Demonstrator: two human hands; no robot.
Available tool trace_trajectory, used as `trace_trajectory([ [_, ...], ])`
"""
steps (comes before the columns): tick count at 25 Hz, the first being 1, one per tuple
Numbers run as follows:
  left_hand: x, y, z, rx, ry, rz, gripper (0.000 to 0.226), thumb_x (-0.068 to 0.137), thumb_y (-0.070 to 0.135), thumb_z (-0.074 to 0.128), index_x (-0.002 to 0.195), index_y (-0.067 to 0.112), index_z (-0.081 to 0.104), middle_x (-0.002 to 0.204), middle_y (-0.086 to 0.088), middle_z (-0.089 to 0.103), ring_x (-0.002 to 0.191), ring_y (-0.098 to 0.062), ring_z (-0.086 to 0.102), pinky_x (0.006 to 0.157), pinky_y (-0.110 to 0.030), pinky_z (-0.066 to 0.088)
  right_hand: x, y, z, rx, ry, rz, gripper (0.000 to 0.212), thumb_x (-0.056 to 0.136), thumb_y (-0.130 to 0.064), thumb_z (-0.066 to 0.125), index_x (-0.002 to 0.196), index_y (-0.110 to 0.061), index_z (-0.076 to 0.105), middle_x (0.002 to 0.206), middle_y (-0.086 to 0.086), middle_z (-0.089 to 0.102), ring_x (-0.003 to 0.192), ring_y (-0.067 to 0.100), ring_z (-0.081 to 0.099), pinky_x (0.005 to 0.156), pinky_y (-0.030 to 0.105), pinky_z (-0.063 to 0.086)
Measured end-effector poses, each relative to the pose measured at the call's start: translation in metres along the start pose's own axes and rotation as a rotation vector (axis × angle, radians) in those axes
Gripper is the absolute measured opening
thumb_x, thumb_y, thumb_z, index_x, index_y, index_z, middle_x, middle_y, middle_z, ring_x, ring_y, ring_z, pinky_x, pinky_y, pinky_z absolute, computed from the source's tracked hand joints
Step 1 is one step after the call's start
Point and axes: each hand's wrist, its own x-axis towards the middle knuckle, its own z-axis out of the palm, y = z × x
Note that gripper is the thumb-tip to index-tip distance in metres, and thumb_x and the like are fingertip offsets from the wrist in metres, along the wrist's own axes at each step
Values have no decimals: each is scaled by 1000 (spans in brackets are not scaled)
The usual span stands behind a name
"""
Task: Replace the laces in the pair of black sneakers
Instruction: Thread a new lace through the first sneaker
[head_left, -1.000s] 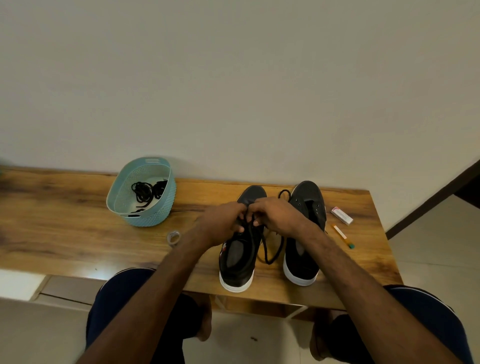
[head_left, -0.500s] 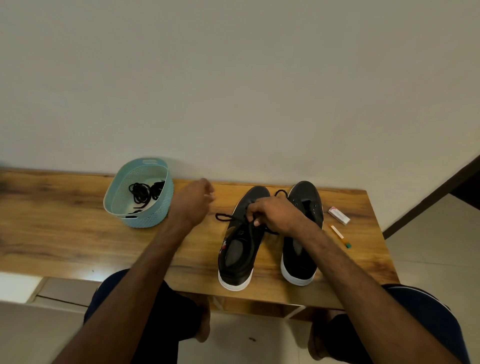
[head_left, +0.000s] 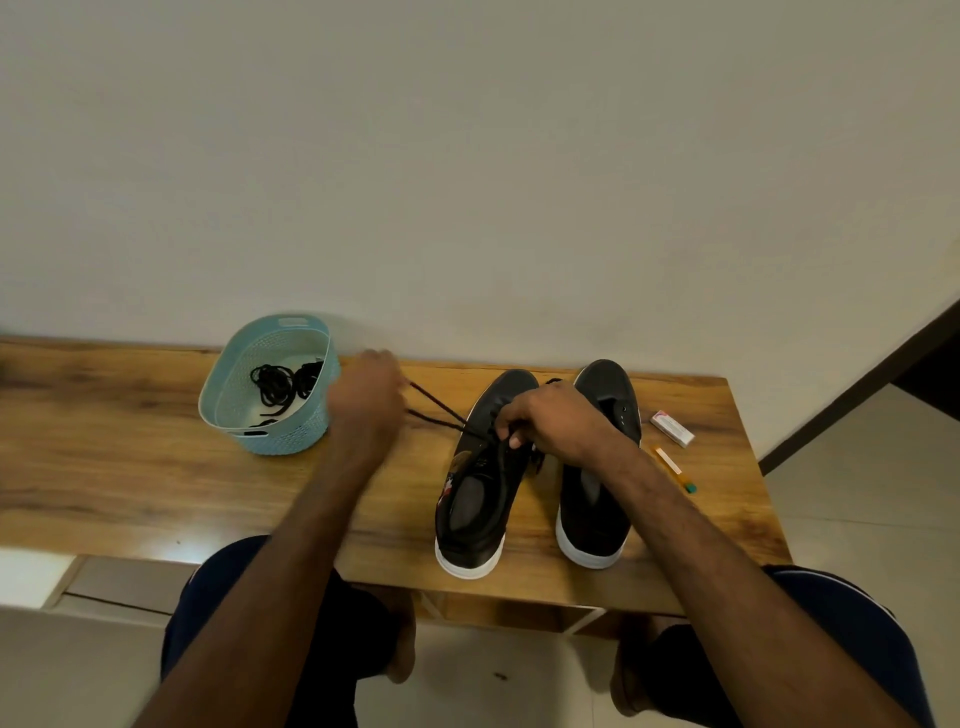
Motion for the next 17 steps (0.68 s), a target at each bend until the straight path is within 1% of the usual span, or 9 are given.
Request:
trace_trajectory([
  [2, 12, -36, -11, 114, 22, -250, 18, 97, 18, 53, 109, 6, 61, 109, -13, 61, 94, -35, 65, 70, -38, 43, -1, 4, 1, 8, 17, 11, 19, 87, -11, 64, 87, -30, 71, 85, -16, 68, 81, 4, 62, 86, 42, 51],
  [4, 13, -49, -13, 255, -110, -300, 29, 97, 21, 54, 119, 3, 58, 116, -18, 61, 102, -37, 64, 77, -40, 49, -1, 5, 4, 8, 12, 14, 19, 87, -13, 64, 85, -31, 70, 84, -17, 65, 84, 5, 62, 88, 46, 49],
  [5, 12, -42, -10, 214, -157, -224, 34, 96, 22, 56, 125, 4, 55, 122, -17, 59, 106, -36, 62, 82, -42, 50, 0, 4, 4, 6, 6, 12, 18, 88, -14, 64, 86, -32, 70, 84, -19, 63, 86, 6, 61, 89, 46, 49],
  [7, 0, -11, 0, -105, -262, 39, 39, 94, 22, 62, 131, 15, 54, 131, -6, 57, 112, -27, 59, 90, -40, 49, 2, 3, 3, 3, 3, 3, 18, 88, -16, 64, 88, -32, 70, 86, -20, 58, 89, 6, 60, 90, 47, 48],
  [8, -7, 8, 2, -232, -335, 173, 36, 94, 23, 63, 129, 20, 57, 129, 1, 58, 111, -21, 58, 89, -37, 49, 3, 2, 3, -10, 6, -7, 17, 89, -16, 63, 89, -32, 71, 87, -20, 56, 89, 6, 59, 89, 47, 48],
  [10, -17, 39, 5, -256, -476, 364, 30, 91, 28, 67, 120, 24, 62, 117, 6, 63, 105, -15, 59, 81, -32, 48, 4, 0, 2, -50, 12, -17, 18, 89, -16, 62, 91, -31, 72, 86, -19, 53, 90, 8, 59, 88, 45, 48],
  [11, -19, 49, 9, -214, -498, 401, 26, 90, 30, 68, 114, 25, 64, 110, 7, 65, 101, -15, 60, 77, -31, 47, 4, 0, 2, -64, 13, -16, 19, 90, -16, 61, 92, -32, 72, 85, -19, 51, 91, 9, 59, 89, 45, 48],
  [15, -18, 54, 13, -10, -401, 411, 8, 91, 31, 65, 97, 25, 66, 97, 7, 65, 91, -14, 61, 70, -29, 46, 4, 4, 4, -45, 21, 1, 24, 88, -12, 61, 90, -35, 69, 84, -21, 55, 91, 11, 62, 89, 50, 48],
  [17, -11, 42, 8, 7, -226, 262, 5, 93, 22, 62, 97, 19, 62, 97, 3, 62, 88, -20, 63, 68, -33, 48, 4, 7, 6, -35, 24, 14, 26, 87, -12, 61, 86, -37, 66, 84, -20, 63, 90, 9, 63, 90, 48, 48],
])
